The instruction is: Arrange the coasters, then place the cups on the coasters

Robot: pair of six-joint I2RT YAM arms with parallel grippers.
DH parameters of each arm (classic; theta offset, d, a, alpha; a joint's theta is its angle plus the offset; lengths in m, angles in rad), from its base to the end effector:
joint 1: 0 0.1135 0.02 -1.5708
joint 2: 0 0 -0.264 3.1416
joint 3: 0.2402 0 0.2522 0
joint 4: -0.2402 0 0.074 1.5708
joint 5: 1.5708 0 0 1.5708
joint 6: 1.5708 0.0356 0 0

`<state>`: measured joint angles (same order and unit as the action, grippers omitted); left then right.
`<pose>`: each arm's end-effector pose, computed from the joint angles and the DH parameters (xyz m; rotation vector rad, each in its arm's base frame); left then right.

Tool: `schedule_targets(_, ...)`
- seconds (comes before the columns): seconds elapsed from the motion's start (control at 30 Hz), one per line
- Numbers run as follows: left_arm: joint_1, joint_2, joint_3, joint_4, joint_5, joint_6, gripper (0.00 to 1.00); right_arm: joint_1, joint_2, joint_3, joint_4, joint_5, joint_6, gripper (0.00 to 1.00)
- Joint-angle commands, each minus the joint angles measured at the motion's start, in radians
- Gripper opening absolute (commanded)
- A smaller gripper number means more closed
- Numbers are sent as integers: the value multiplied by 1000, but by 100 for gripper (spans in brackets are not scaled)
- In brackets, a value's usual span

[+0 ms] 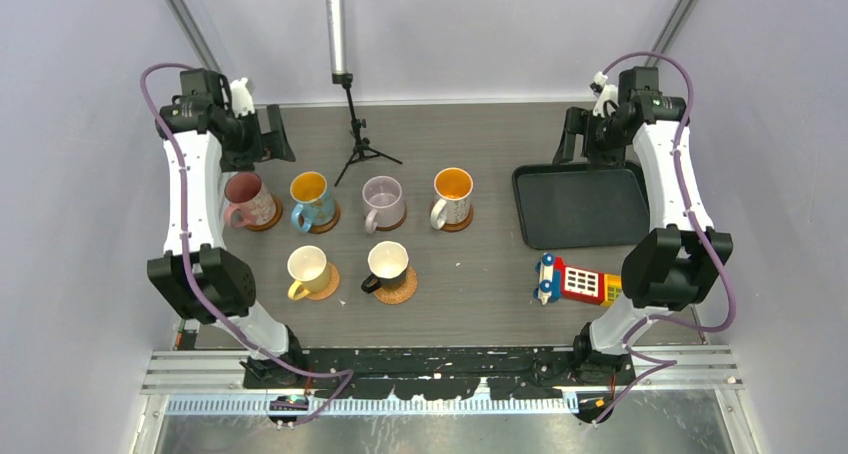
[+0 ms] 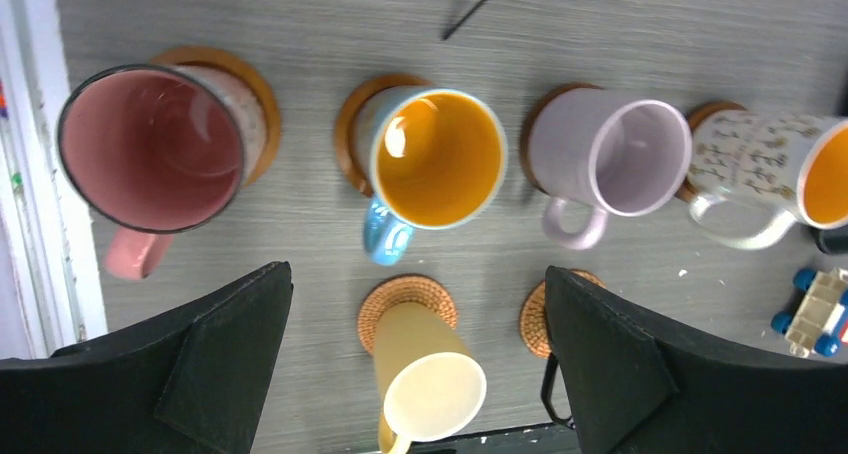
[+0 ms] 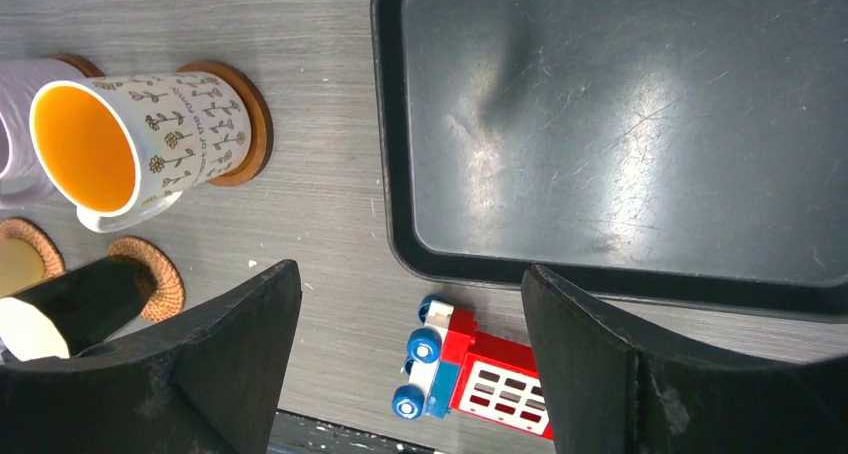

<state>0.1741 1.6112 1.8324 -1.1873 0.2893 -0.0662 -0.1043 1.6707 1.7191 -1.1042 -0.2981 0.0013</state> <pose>0.3149 0.0451 0.4006 -0.1873 2.5011 -0.3223 0.3405 -0.0251 0.3539 0.0345 2.5936 0.3535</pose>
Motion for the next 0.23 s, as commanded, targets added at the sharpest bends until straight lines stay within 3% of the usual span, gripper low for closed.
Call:
schedule_targets(0.0,35,24,43,-13,-30,38,100,0,8,38,31,28,-3,85)
schedule_targets(0.2,36,37,55,-17,-64,104,100,0,5,21,33,29,-2,85)
